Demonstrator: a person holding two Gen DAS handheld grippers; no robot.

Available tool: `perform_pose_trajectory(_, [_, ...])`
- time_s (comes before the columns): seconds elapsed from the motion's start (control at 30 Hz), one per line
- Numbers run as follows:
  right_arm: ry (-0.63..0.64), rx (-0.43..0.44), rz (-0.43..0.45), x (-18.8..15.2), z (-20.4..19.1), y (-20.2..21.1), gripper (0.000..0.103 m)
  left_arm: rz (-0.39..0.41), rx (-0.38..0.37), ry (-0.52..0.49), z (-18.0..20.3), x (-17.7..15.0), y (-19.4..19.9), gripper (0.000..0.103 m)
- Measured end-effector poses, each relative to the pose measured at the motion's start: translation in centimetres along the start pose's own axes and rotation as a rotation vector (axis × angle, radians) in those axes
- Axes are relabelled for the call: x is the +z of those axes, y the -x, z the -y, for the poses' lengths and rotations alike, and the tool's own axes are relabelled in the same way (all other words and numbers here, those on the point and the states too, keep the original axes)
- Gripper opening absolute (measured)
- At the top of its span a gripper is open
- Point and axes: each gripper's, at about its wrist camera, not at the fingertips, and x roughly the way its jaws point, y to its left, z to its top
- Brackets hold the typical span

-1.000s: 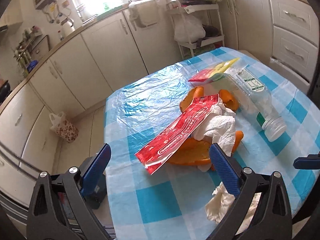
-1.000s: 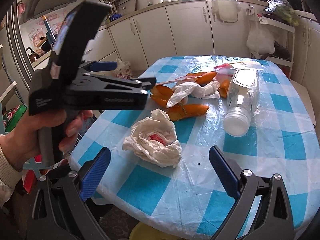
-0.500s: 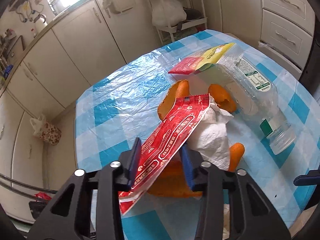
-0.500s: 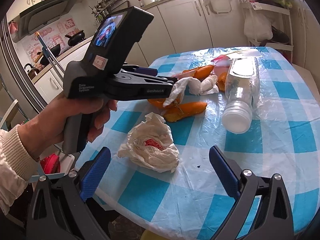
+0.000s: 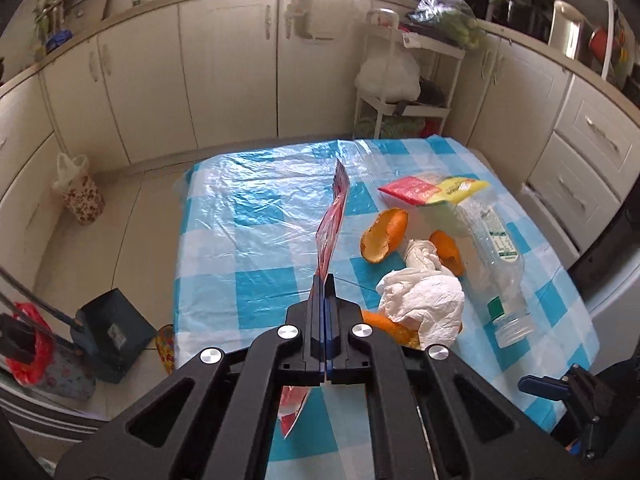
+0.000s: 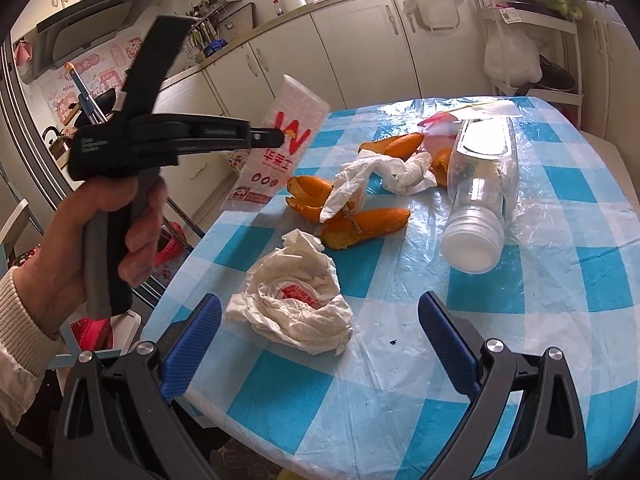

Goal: Collect trash
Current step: 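Grasp the crumpled tissue with the right tool while the left tool holds the wrapper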

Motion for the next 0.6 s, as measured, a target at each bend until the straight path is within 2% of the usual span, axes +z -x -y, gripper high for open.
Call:
perform_pose_trajectory(0.23, [0.032, -0.016, -0.032, 0.1, -0.9, -1.9, 0.095, 0.098, -0.05, 0.188, -3.0, -3.1, 6.4, 0.001])
perform_pose_trajectory(0.47, [0.042, -0.048, -0.071, 0.5, -1.6, -4.1, 0.093, 0.115, -0.079, 0.25, -2.6, -6.7, 8.8, 0.001])
perform_pose_trajectory(0.57, [0.07, -0.058, -0.097, 0.3, -2.1, -4.9, 0.072, 0.115, -0.106, 0.269, -1.8, -7.8, 9.1, 0.001])
perform_pose_trajectory(0.6, [0.089, -0.05, -0.101, 0.2, -2.3, -4.9, 0.057, 0.114, -0.117, 0.281, -1.6, -8.1, 9.2, 0.001])
